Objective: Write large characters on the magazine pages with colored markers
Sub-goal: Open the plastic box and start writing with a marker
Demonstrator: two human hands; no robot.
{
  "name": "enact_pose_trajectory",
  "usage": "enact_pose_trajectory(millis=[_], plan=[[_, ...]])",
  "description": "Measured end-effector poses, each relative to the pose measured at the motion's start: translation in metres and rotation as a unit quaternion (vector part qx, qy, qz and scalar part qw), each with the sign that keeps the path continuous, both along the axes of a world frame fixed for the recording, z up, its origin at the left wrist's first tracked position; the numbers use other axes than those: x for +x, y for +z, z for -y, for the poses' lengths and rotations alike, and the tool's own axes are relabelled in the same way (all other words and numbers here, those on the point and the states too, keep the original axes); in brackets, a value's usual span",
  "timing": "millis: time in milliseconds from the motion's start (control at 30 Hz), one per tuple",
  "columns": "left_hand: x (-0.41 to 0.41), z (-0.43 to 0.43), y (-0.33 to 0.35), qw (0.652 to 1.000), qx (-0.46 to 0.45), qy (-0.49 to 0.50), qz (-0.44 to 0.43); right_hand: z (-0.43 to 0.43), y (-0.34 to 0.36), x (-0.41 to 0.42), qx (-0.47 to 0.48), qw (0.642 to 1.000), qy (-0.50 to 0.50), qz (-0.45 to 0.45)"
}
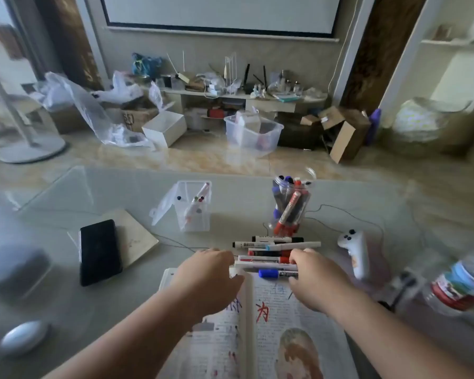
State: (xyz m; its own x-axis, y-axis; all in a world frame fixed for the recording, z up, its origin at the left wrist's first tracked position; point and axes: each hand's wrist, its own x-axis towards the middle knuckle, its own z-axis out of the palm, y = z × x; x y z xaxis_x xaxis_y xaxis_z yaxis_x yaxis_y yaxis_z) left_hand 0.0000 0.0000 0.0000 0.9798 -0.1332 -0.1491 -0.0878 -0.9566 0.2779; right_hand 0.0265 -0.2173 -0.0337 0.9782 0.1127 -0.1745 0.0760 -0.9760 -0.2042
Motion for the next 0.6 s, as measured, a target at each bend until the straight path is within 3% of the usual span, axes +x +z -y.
enact_pose_trajectory(millis=[200,367,600], plan=[[0.001,-0.019,-0.001,0.995,0.042,-0.017,-0.094,-0.016,-0.01,-0.002,0.01,0.999,-0.039,-0.013],[0.013,-0.032,0.004,0.997,0.026,-0.021,-0.074,-0.027,0.002,-0.009,0.101,0.987,-0.091,-0.082],[0.023,-0.028,-0.004,0.997,-0.001,-0.022,-0.08,-0.025,0.024,-0.035,0.035,0.992,-0.023,-0.123]])
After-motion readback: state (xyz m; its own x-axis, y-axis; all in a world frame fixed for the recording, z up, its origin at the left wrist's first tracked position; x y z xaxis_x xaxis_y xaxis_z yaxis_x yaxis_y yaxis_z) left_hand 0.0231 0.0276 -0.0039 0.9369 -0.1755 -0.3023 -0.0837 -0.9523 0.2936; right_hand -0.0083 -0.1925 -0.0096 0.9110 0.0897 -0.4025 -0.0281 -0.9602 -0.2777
